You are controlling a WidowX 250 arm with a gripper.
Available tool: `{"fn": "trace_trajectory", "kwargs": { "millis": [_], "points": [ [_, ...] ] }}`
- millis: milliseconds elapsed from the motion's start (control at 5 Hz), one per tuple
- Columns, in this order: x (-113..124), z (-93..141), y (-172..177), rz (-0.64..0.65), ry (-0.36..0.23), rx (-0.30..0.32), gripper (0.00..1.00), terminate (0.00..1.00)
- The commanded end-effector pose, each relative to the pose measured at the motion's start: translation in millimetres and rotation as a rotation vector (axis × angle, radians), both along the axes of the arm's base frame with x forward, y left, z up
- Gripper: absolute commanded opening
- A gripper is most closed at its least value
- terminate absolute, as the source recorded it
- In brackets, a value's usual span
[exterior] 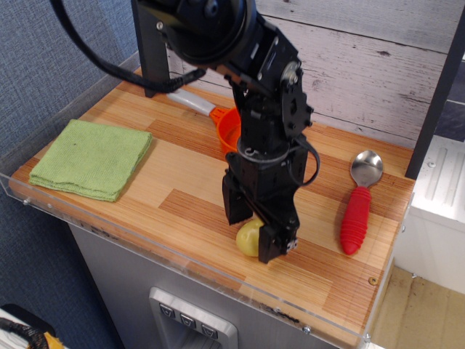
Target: Move lemon to front of table between the pot and spoon
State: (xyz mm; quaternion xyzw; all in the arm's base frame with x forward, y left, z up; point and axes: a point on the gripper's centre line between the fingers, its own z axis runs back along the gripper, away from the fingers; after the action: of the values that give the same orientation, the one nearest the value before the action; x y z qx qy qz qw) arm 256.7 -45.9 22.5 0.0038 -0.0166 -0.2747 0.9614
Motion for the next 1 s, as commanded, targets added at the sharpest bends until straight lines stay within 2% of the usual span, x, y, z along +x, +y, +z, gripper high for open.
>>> {"fn": "trace_trajectory", "kwargs": {
  "millis": [0,200,400,800],
  "points": [
    [5,55,-2,0.056,-0.065,-0.015,1.0,0.0],
    [8,73,3,0.116,-0.092,0.012,1.0,0.0],
    [13,86,13,0.262,-0.111,0.029,1.0,0.0],
    [22,98,41,0.307,-0.127,0.06,1.0,0.0]
  ]
}}
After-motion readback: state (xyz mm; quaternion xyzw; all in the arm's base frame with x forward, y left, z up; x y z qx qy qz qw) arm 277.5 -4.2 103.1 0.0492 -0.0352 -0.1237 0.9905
